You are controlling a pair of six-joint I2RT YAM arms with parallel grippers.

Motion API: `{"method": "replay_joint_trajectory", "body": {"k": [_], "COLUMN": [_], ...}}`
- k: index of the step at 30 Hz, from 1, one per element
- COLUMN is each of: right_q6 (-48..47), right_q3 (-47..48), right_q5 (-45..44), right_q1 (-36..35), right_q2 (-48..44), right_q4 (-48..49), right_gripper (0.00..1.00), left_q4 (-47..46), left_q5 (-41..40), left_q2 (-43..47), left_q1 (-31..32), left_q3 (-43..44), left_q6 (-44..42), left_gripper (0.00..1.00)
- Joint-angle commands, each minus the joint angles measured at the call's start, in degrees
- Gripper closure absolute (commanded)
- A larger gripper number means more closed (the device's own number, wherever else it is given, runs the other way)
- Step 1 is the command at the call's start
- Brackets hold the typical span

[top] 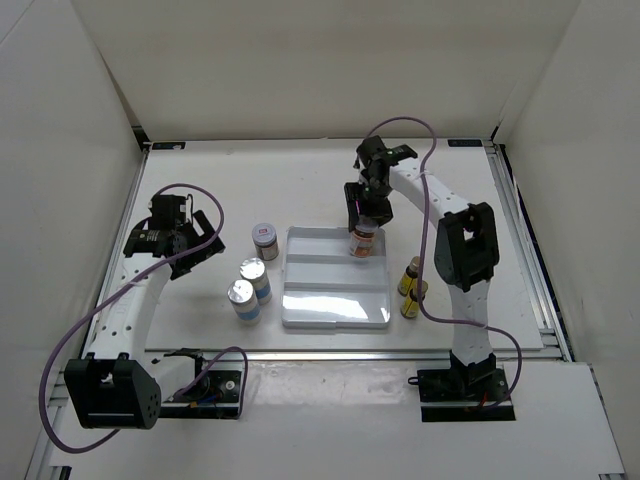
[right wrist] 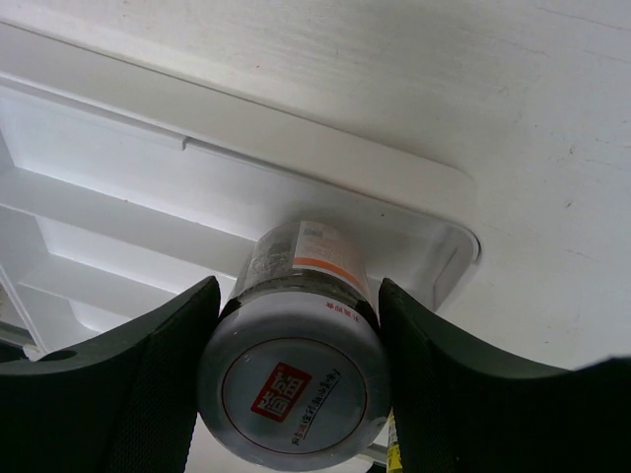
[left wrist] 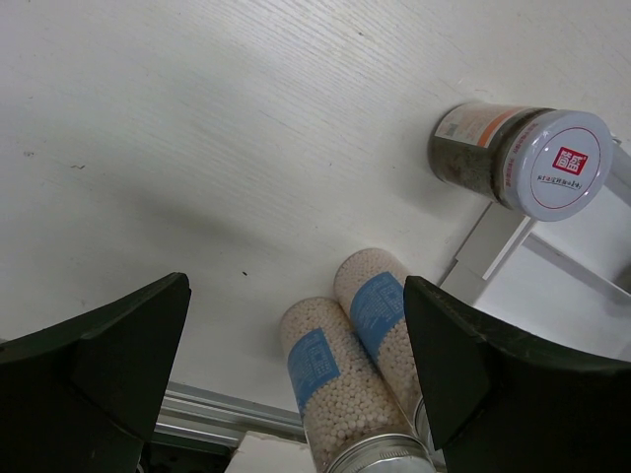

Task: Organize the condiment bottles

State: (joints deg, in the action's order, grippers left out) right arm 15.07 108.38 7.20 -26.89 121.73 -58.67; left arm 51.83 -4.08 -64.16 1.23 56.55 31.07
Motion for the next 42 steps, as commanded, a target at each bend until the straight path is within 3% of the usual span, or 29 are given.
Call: {"method": "replay_joint_trajectory", "body": {"k": [1, 7, 15, 27, 42], "right_q6": [1.2, 2.2, 4.0, 4.5, 8.2], "right_q3": [0.1, 1.3, 2.4, 7.1, 5.5], "right_q5": [-2.6, -9.0, -13.4, -14.0, -16.3], "right_q1": [-0.5, -0.5, -0.5, -0.5, -0.5], "right_q2": [0.8, 0.8, -0.8, 0.2, 0.8], "right_q4": [-2.6, -4.2, -5.7, -5.7, -5.7], "right_gripper": [0.89, 0.89, 1.00, 1.00, 1.00], "left_q4": [-0.9, -2.0, -2.0, -2.0, -2.0], "left_q5": [-0.5, 1.3, 1.3, 1.8, 1.3], "left_q2": [1.1, -0.1, -0.6, -0.6, -1.1], "left_q1": [-0.1, -0.1, -0.1, -0.1, -0.1], "left_q3": [1.0, 1.5, 2.6, 3.1, 4.2], "left_q6": [-0.1, -0.1, -1.8, -1.3, -1.3], "left_gripper": [0.00, 0.00, 0.00, 0.00, 0.00]}}
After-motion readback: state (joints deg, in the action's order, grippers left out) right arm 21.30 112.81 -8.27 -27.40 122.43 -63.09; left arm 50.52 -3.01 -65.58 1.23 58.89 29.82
